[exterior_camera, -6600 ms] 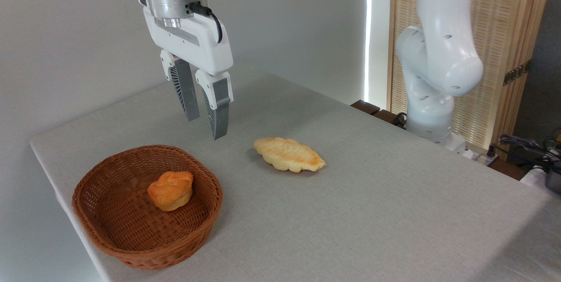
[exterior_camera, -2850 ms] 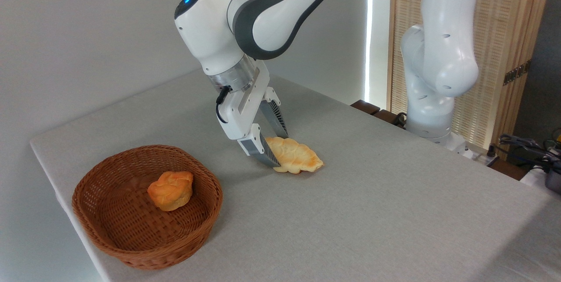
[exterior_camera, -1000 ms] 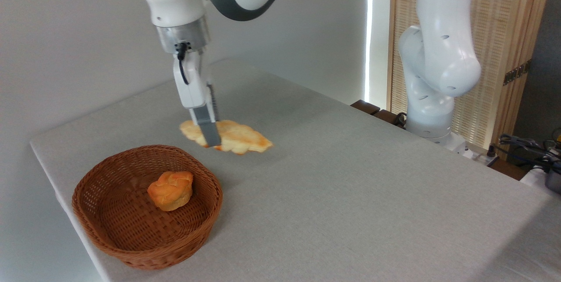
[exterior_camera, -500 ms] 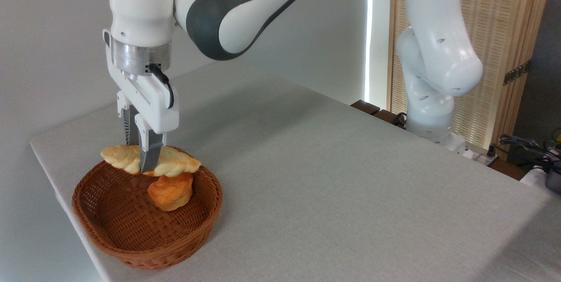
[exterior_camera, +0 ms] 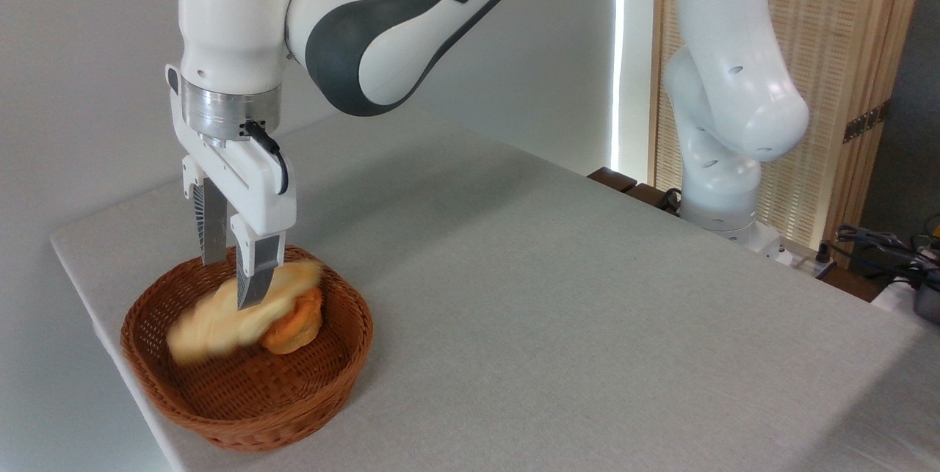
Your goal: Put bread into the basket
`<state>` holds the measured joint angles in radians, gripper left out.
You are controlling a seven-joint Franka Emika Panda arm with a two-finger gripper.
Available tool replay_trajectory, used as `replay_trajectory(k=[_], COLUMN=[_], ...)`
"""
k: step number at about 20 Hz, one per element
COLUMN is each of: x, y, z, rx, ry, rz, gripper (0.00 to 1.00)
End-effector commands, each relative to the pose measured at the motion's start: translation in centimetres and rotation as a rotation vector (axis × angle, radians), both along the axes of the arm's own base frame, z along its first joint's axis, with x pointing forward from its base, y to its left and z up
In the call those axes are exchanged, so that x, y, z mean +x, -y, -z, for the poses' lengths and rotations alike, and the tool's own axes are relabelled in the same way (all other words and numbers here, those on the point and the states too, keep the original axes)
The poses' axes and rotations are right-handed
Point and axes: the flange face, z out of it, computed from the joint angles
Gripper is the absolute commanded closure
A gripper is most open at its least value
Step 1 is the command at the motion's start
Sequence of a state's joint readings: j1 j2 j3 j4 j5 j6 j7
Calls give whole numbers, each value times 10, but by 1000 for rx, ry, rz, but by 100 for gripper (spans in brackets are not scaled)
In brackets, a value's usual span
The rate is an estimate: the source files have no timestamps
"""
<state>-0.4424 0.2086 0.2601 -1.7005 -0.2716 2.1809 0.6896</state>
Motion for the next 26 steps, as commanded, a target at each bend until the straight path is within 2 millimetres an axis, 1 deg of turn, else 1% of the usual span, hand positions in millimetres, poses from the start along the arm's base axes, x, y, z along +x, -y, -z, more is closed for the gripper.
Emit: replay_trajectory(k=[1,2,4,6,8,10,12,14,16,19,21,26], x=[5,6,3,-7,-23,-39,-55,-61,-62,-61,-64,-70], y=[-3,-4,-6,-12,-15,-25,-32,-40,-49,-51,-53,-52], z=[-4,-11,-32,-49,-75,-89,-97,-100,-103,-101,-98,-93], rx=[-17,-20,-32,0,54,94,135,132,129,128,133,137], ry=[11,22,27,-6,-22,-73,-127,-163,-166,-171,-201,-255], rz=[-32,-40,-74,-66,-39,-25,-18,-49,-76,-80,-80,-70], gripper=[0,0,0,0,0,0,0,0,0,0,0,0])
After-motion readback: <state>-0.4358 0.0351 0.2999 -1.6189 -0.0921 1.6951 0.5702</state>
